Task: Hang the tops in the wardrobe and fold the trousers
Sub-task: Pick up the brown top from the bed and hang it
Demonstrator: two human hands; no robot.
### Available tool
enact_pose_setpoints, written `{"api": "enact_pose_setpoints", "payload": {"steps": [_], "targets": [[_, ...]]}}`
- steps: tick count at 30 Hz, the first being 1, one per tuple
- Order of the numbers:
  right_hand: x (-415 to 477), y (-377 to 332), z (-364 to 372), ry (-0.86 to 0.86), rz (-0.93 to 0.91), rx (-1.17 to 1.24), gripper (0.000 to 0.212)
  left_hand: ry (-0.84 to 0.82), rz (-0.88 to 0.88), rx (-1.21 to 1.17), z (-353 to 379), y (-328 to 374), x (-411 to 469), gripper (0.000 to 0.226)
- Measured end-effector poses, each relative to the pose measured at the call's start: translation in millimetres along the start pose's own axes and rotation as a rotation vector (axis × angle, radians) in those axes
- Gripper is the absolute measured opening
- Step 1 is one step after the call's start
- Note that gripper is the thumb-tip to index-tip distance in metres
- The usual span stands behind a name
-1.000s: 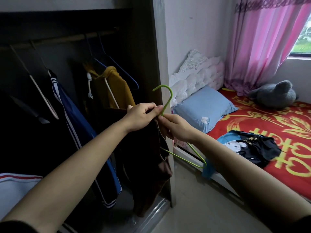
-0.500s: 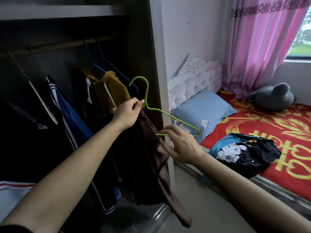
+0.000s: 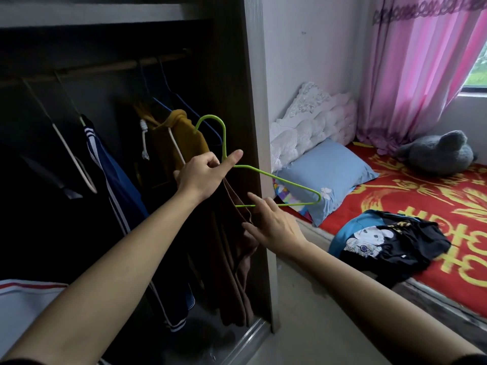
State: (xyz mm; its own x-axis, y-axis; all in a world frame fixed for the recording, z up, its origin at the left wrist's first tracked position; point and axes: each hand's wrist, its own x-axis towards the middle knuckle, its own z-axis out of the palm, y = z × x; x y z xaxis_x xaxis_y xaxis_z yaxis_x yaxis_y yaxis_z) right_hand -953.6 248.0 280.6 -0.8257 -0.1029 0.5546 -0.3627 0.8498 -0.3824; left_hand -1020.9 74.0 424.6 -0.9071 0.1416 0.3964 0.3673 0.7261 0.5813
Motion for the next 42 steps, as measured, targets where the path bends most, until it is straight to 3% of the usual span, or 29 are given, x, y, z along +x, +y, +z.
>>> {"api": "enact_pose_setpoints", "payload": {"steps": [3, 5, 8, 11, 13, 16, 22, 29, 32, 36, 40, 42], "targets": [[8.0, -10.9, 1.5, 0.043, -0.035, -0.082, 0.038, 0.063, 0.016, 0.068, 4.0, 1.2, -0.9, 0.066], [9.1, -17.2, 1.3, 0.072, -0.163, -0.1, 0.027, 0.068, 0.007, 0.078, 5.6, 1.5, -0.5, 0.061], [6.6, -25.6, 3.6, -0.038, -0.315, 0.05, 0.016, 0.058, -0.025, 0.056, 7.6, 0.4, 1.4, 0.057], [-1.1, -29.6, 5.4, -0.3, -0.195, 0.207, 0.014, 0.061, -0.043, 0.021, 8.0, -2.9, 5.0, 0.051], [-5.7, -22.3, 4.7, -0.358, -0.097, 0.153, 0.023, 0.07, -0.048, -0.004, 6.9, -7.4, 8.0, 0.045], [-8.2, 2.2, -7.2, -0.362, 0.008, 0.003, 0.032, 0.09, -0.077, -0.034, 0.9, -20.8, 12.3, 0.043], [-15.7, 51.5, -44.1, -0.229, -0.056, -0.199, 0.024, 0.078, -0.132, 0.04, -18.1, -62.3, 24.2, 0.044], [1.5, 43.2, -66.3, -0.101, -0.094, -0.296, 0.016, -0.02, 0.026, 0.195, 3.8, -56.3, 12.7, 0.044], [22.3, 24.8, -68.4, -0.073, -0.136, -0.261, 0.026, -0.085, 0.08, 0.229, 18.8, -47.0, 3.1, 0.053], [42.9, 11.6, -70.5, -0.133, -0.11, -0.196, 0.044, -0.193, 0.067, 0.055, 25.8, -34.8, -3.1, 0.057], [54.1, 20.0, -75.2, -0.151, -0.137, -0.291, 0.035, -0.41, 0.038, -0.307, 20.0, -37.5, -8.2, 0.015], [56.1, 26.1, -75.1, -0.143, -0.138, -0.311, 0.037, -0.471, 0.011, -0.361, 18.6, -42.7, -10.2, 0.013]]}}
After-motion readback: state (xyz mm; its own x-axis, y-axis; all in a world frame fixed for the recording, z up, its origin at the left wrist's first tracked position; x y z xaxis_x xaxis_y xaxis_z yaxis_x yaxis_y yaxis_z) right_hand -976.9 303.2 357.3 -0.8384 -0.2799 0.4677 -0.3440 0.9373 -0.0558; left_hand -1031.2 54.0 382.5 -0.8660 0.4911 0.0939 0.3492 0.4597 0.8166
